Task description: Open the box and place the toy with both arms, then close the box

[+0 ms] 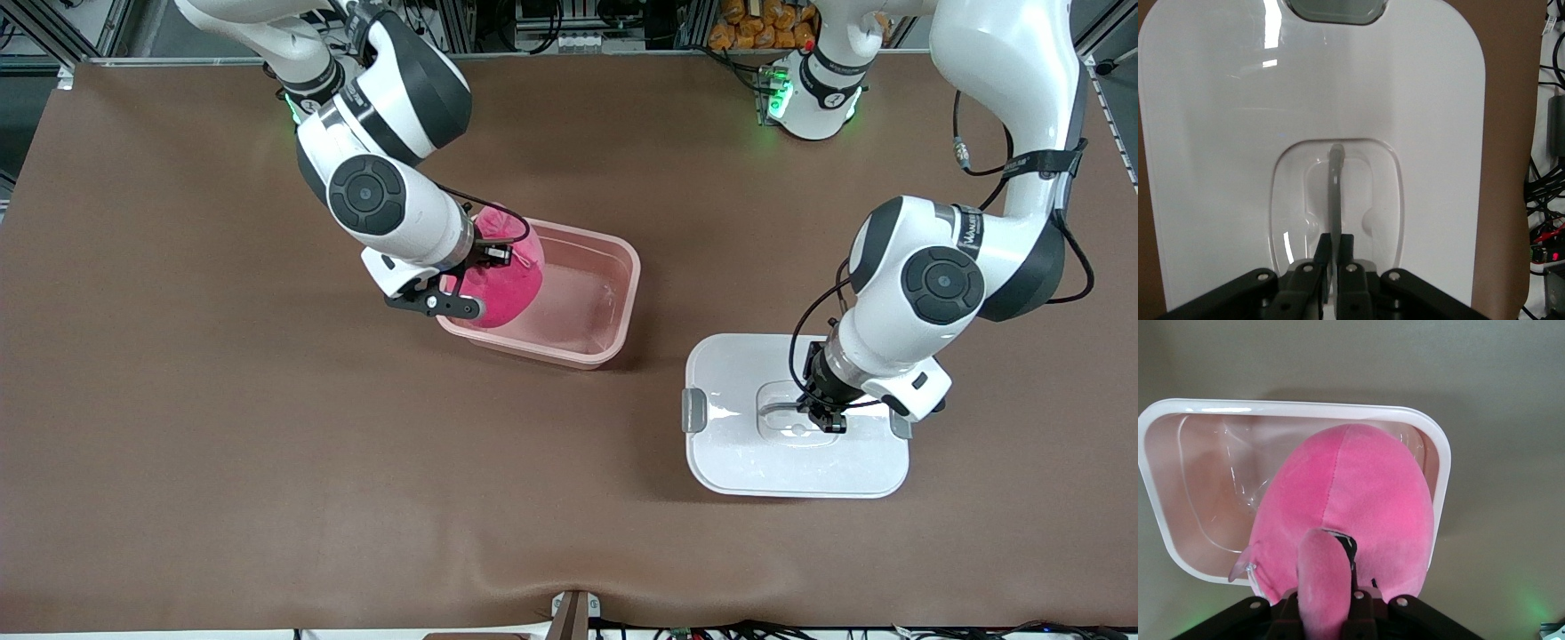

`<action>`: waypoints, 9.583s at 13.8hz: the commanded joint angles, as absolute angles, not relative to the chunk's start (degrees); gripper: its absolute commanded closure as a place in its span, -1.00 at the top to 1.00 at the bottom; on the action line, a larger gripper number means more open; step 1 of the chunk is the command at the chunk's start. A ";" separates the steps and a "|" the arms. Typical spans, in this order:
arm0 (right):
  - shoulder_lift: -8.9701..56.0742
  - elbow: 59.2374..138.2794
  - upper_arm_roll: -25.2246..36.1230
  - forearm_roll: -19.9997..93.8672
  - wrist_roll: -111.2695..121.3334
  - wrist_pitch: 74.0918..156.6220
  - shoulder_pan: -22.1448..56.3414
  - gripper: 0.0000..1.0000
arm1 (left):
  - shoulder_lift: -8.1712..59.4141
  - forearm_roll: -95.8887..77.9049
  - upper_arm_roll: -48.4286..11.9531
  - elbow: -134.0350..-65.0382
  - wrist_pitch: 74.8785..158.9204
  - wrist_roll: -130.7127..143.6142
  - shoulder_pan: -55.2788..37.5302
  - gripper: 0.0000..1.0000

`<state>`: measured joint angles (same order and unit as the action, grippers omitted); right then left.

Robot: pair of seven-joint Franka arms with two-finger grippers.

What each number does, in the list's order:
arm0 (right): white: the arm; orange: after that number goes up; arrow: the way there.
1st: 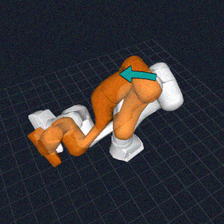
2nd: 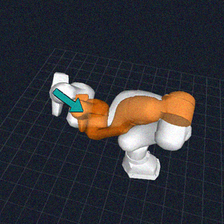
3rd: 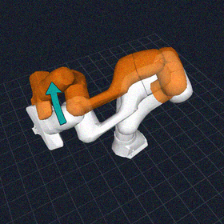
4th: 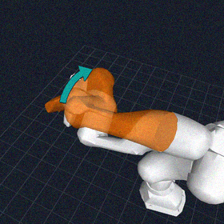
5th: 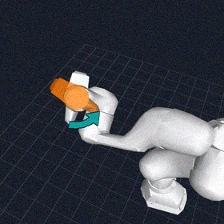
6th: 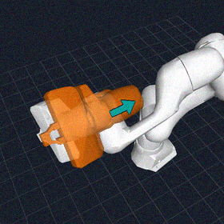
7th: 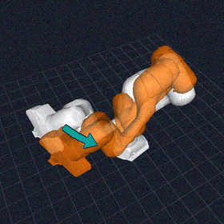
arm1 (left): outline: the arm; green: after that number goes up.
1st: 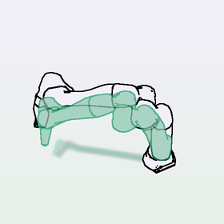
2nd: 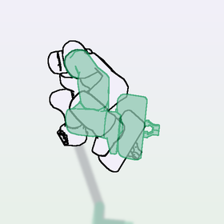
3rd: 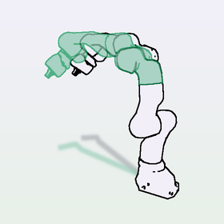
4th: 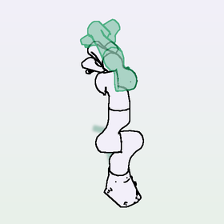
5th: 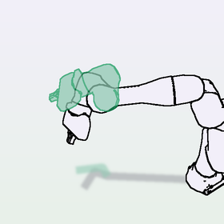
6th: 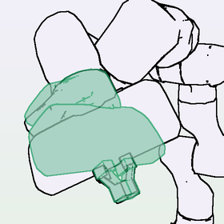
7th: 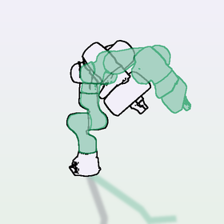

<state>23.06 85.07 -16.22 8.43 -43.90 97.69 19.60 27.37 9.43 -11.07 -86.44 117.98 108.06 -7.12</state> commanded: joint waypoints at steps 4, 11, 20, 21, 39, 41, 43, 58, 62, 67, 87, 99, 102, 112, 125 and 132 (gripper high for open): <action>26.27 83.58 -16.00 6.07 -44.82 97.38 19.42 -1.00 | 26.63 9.05 -11.16 -86.84 117.51 108.90 -7.29 -1.00; 30.67 83.41 -15.91 4.31 -45.26 100.11 20.04 -1.00 | 26.89 9.14 -11.16 -86.84 117.51 108.90 -7.29 -1.00; 36.03 83.14 -15.91 1.06 -50.88 105.29 22.32 -1.00 | 26.89 9.32 -11.16 -86.84 117.51 108.90 -7.21 -1.00; 36.21 83.14 -15.91 0.97 -51.32 106.08 22.67 -1.00 | 26.89 9.32 -11.16 -86.84 117.51 108.90 -7.21 -1.00; 42.89 81.13 -15.64 -0.62 -61.17 124.10 29.88 -0.55 | 26.98 9.40 -11.25 -86.75 117.60 108.81 -7.29 -1.00; 43.85 79.55 -15.64 -0.88 -61.00 124.10 30.67 0.10 | 26.98 9.40 -11.16 -86.75 117.51 108.90 -7.29 -1.00; 43.86 79.54 -15.64 -2.80 -60.73 124.01 30.76 1.00 | 26.98 9.32 -11.16 -86.75 117.51 108.90 -7.38 -1.00; 43.24 73.49 -16.00 -1.94 -61.34 119.19 30.32 1.00 | 26.11 9.58 -11.42 -86.48 118.12 107.93 -7.29 -1.00; 43.33 71.19 -16.08 -0.70 -68.37 119.79 30.06 1.00 | 22.59 9.76 -13.71 -86.48 119.17 103.63 -7.12 -1.00; 42.37 70.84 -16.17 -0.62 -68.56 117.96 29.36 1.00 | 18.64 9.76 -14.15 -90.16 123.84 103.54 -7.03 -1.00; 27.34 64.25 -16.52 -0.44 -67.68 89.30 12.58 1.00 | 14.67 19.16 -27.33 -102.93 122.26 129.19 -19.67 -1.00; 19.69 64.16 -15.47 -0.70 -40.28 74.46 2.99 1.00 | 29.78 24.17 -26.19 -85.26 117.52 138.87 -32.42 -1.00; 17.50 64.07 -14.68 -1.23 -29.74 71.38 0.80 1.00 | 30.67 25.66 -24.97 -85.25 117.51 141.67 -35.14 -1.00; 10.99 64.95 1.12 0.87 1.73 65.66 0.44 1.00 | 33.57 30.67 -24.35 -81.92 117.60 147.48 -36.56 -1.00; -4.04 88.77 8.53 2.02 6.94 79.81 2.37 1.00 | 34.72 30.85 -24.35 -82.09 119.70 147.57 -37.09 -1.00; -2.90 86.31 8.53 0.45 7.12 80.68 1.85 1.00 | 34.54 32.17 -24.43 -83.32 121.90 147.83 -36.21 -1.00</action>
